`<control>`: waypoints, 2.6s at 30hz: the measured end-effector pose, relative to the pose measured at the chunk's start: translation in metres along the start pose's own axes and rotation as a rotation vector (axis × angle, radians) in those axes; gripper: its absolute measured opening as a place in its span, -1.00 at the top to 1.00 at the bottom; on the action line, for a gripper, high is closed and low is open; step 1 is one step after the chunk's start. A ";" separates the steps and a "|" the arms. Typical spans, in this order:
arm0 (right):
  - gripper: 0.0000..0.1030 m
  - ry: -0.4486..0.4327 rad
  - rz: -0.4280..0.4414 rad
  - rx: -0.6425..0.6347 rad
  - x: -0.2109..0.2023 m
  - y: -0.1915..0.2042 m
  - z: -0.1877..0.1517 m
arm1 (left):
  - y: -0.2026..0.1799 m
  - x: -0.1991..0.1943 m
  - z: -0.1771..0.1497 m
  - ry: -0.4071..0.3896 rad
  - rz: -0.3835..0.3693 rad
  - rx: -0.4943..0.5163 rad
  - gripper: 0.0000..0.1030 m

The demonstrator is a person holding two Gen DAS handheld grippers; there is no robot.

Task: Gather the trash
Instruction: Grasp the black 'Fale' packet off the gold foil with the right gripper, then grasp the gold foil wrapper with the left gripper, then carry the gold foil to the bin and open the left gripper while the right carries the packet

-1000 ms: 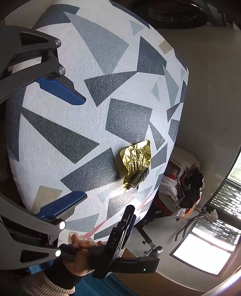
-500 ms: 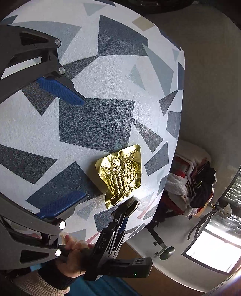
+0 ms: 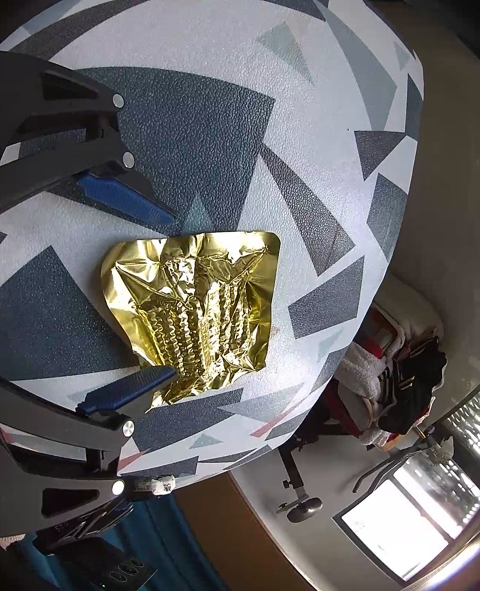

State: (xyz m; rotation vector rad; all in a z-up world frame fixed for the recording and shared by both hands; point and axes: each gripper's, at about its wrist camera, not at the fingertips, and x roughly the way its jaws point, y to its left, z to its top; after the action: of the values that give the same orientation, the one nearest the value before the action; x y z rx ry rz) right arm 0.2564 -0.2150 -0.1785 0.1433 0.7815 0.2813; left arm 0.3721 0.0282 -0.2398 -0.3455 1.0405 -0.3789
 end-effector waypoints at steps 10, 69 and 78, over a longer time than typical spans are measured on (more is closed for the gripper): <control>0.21 -0.049 0.020 0.045 -0.020 -0.011 -0.005 | -0.087 0.002 -0.052 0.173 -0.257 0.265 -0.46; 0.21 -0.069 0.025 0.022 -0.140 0.041 -0.076 | -0.122 -0.161 -0.189 -0.117 0.189 0.379 0.15; 0.21 -0.075 0.023 -0.002 -0.169 0.056 -0.102 | -0.122 -0.173 -0.255 -0.103 0.195 0.374 0.13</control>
State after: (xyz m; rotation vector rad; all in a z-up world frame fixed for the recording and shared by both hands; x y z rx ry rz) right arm 0.0590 -0.2102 -0.1232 0.1604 0.7060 0.2966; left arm 0.0524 -0.0246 -0.1707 0.0710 0.8718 -0.3674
